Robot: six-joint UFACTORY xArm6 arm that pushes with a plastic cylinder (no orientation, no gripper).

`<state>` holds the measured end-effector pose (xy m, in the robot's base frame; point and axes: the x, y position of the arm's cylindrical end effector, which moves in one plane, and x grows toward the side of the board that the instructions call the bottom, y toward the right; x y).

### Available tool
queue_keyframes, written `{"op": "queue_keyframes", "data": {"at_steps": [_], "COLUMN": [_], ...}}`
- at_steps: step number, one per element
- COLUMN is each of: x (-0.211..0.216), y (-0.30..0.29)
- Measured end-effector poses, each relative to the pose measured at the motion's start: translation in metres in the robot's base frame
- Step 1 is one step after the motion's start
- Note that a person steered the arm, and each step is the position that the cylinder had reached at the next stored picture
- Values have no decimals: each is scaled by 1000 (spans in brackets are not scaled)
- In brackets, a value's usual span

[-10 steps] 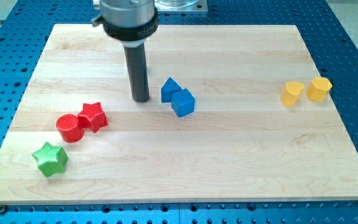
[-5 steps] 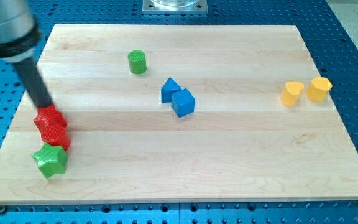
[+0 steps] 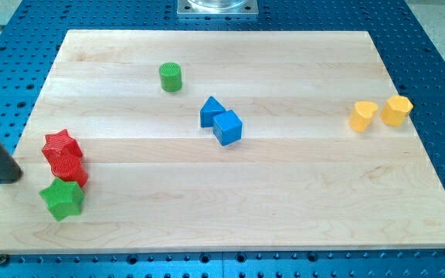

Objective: Push the green star diagonally to the blue blocks

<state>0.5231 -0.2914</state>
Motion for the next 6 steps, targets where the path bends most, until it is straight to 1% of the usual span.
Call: {"op": "queue_keyframes", "data": {"at_steps": [1, 4, 5, 6], "x": [1, 9, 21, 53], "y": [1, 40, 39, 33]}}
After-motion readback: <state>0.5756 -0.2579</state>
